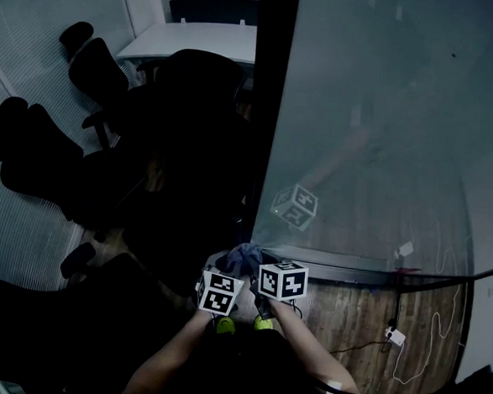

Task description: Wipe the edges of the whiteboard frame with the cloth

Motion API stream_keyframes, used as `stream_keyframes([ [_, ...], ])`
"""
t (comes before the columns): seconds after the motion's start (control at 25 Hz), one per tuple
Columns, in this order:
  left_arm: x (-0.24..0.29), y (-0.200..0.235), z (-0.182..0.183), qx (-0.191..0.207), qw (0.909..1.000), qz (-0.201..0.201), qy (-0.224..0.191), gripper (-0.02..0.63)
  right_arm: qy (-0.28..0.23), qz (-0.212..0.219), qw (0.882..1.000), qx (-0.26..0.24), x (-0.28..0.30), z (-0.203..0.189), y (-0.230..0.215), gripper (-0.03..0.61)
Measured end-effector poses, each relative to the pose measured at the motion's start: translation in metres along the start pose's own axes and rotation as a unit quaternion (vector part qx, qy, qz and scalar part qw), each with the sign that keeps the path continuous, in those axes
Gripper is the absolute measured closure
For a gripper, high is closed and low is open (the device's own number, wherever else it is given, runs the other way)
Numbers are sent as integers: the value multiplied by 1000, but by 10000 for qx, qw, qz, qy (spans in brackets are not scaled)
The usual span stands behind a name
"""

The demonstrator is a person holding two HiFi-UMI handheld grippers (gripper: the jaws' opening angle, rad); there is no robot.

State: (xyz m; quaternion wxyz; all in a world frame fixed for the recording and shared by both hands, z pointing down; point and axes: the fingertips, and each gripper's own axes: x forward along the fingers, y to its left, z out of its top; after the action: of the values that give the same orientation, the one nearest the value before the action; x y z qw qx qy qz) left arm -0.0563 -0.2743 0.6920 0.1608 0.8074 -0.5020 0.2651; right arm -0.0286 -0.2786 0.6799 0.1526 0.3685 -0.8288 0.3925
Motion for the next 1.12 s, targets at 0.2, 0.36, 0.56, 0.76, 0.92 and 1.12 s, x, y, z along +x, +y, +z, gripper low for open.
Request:
stream_keyframes([
  [0.2,-3,0,9,80,9999,8,-124,586,-84,22,9999,-76,-5,9,4,480],
  [0.36,-8,0,18,131,9997,40,-180,586,-146,11,9997,-201,-10,18,9,480],
  [0.56,-10,-2,25,306,9994,47,-139,586,-159,-23,9995,-266,-13,25,11,480],
  [0.76,-13,-2,34,454,9988,90,-186,586,-202,-48,9991,-368,-18,34,17,480],
  [0.92,-15,-3,43,556,9981,134,-249,586,-283,-48,9988,-399,-24,42,19,480],
  [1.12,-20,-3,53,678,9973,30,-273,586,-379,-34,9981,-478,-30,52,28,480],
])
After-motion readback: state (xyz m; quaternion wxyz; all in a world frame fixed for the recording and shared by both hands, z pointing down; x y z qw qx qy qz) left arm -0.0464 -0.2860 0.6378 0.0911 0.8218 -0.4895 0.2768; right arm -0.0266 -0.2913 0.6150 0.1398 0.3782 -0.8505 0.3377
